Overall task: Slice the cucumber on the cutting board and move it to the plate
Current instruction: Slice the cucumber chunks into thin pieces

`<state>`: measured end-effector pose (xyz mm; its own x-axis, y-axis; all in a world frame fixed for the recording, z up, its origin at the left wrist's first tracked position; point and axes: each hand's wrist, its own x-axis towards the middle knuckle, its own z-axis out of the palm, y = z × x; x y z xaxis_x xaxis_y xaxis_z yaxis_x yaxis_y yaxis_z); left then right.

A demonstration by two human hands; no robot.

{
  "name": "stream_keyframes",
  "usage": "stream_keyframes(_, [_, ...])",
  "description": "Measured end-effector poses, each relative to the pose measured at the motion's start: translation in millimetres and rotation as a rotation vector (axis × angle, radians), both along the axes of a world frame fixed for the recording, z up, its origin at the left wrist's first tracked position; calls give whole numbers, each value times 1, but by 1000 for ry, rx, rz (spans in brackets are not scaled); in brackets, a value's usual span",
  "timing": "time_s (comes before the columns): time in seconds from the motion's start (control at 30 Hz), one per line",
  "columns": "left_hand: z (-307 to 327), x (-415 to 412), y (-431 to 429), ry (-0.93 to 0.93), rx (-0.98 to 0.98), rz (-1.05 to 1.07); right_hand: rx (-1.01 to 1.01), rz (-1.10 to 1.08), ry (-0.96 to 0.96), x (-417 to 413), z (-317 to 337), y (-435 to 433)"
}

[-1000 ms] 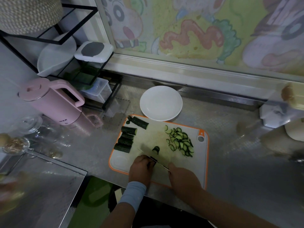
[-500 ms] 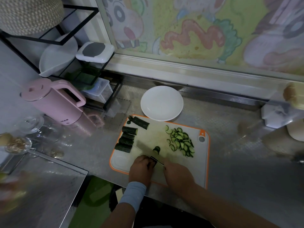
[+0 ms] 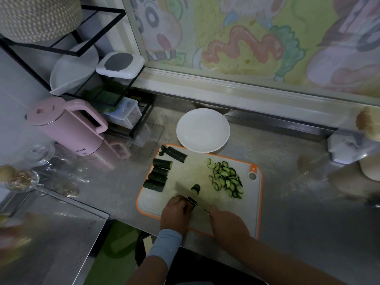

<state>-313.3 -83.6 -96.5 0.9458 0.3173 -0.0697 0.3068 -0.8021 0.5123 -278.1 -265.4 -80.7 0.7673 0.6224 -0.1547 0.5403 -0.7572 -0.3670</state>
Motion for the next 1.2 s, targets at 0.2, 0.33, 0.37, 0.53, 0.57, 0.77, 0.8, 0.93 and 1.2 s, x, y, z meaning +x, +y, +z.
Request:
stream_keyframes(0.2, [-9, -3, 0, -33, 1, -10, 7, 38, -42, 11, -2, 30])
stream_keyframes(0.33, [-5, -2, 0, -5, 16, -10, -5, 21, 58, 13, 7, 33])
stream_keyframes(0.37, [-2, -1, 0, -1, 19, -5, -10, 10, 85, 13, 5, 30])
stream_keyframes(0.53, [4, 0, -2, 11, 6, -11, 0, 22, 57, 4, 13, 10])
stream_keyframes(0.57, [3, 0, -1, 4, 6, -8, -20, 20, 63, 3, 15, 6])
stream_keyframes(0.77, [0, -1, 0, -4, 13, 17, -87, -9, 51, -3, 19, -4])
stream_keyframes(0.8, [1, -1, 0, 1, 13, 23, -60, -6, 66, -4, 19, -4])
stream_keyframes(0.93, [3, -2, -1, -5, 6, 18, -48, 11, 41, 2, 11, 7])
stream_keyframes(1.2, [-1, -5, -1, -42, -29, -1, 21, 16, 68, 11, 8, 34])
